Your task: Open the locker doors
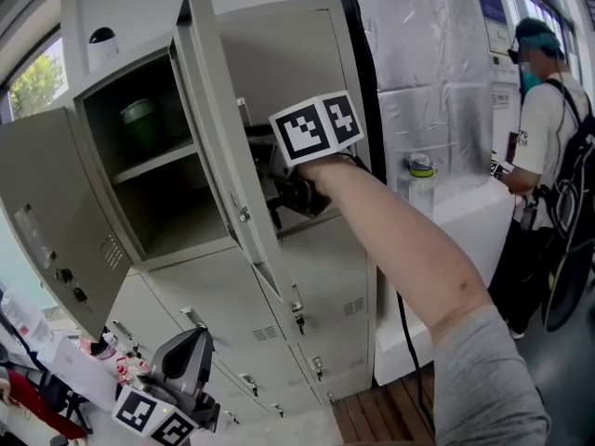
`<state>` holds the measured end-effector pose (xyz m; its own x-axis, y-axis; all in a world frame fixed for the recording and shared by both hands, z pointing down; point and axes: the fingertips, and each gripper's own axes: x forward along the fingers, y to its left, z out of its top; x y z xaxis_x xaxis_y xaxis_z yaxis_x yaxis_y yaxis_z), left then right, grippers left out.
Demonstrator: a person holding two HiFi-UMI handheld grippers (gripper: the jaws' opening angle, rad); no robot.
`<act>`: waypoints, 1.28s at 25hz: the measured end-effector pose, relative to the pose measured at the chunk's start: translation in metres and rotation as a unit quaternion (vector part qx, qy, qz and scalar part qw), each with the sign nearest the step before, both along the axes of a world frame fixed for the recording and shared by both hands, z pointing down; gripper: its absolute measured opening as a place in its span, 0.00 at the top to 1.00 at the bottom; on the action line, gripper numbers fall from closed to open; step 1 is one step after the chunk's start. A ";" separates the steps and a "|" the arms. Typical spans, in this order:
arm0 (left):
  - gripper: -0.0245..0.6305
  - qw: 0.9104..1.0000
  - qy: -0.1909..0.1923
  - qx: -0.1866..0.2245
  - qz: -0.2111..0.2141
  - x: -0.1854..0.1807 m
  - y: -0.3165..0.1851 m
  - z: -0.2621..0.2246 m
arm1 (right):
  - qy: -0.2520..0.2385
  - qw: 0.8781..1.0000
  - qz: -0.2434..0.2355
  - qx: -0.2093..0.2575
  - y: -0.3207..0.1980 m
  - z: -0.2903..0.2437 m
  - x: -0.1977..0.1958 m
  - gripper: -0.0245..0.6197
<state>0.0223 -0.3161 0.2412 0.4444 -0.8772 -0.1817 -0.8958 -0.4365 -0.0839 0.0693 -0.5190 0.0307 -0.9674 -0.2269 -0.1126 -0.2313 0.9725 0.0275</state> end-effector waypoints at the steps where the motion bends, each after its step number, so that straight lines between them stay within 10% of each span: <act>1: 0.96 1.000 0.000 0.000 0.002 0.001 0.000 0.001 | 0.000 1.000 -0.004 -0.001 0.002 0.000 0.002 0.72; 32: 0.96 1.000 0.001 0.014 0.028 0.002 0.020 -0.006 | 0.015 0.982 -0.186 -0.005 0.086 0.001 0.088 0.73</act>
<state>0.0242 -0.2962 0.2355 0.4925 -0.8455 -0.2066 -0.8701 -0.4837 -0.0947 0.1576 -0.4334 0.0314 -0.9864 0.1418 -0.0832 0.1408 0.9899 0.0181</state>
